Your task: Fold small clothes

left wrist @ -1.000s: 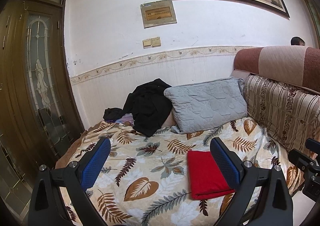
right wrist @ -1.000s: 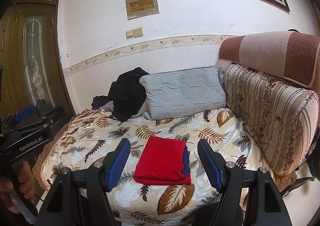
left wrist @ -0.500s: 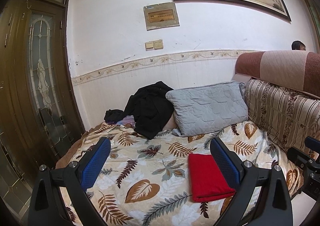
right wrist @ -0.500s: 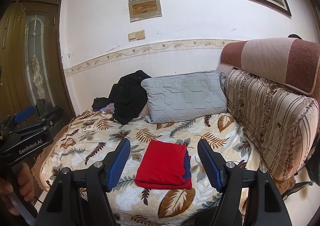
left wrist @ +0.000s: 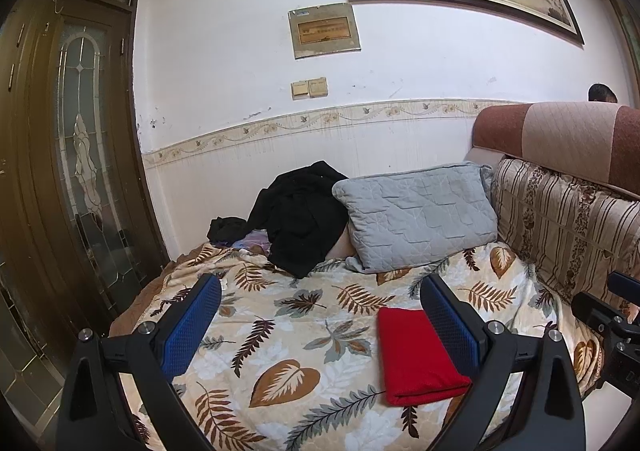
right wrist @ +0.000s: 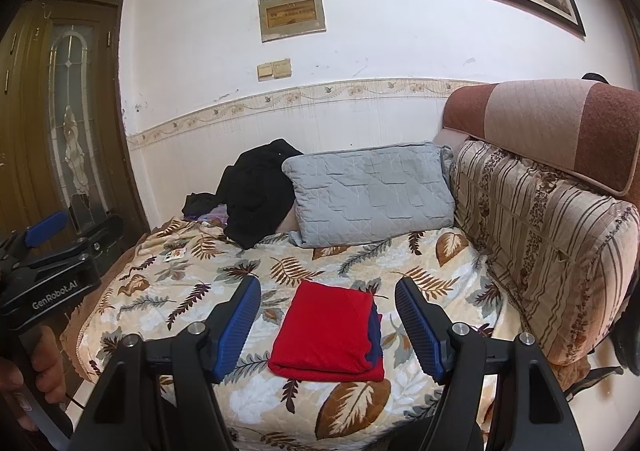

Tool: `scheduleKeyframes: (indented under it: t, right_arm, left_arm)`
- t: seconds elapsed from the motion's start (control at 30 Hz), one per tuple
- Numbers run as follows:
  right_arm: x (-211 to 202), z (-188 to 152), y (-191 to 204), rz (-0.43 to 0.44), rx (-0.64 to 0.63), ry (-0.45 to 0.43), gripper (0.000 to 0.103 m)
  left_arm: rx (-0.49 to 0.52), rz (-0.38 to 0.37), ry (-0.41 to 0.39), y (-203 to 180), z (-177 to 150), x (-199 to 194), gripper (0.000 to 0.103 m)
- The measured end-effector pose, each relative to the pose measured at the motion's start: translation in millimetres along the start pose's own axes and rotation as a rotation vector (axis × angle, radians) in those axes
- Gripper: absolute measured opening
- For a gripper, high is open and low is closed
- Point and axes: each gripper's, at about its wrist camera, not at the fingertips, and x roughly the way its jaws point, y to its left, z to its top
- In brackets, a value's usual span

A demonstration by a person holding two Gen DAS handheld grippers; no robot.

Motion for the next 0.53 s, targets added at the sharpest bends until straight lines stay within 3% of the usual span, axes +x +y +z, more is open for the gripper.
scheduleKeyframes:
  t: [0.43,0.53]
  right_arm:
    - [40,10,-5,-0.006,-0.007,0.041,0.074]
    - [61,15,-10,-0.003,-0.003,0.065,0.074]
  left_arm:
    - [0.006,-0.020,0.052,-6,3,49,0.100]
    - [-0.032,-0.020,0.062,-2,3,68,0.100]
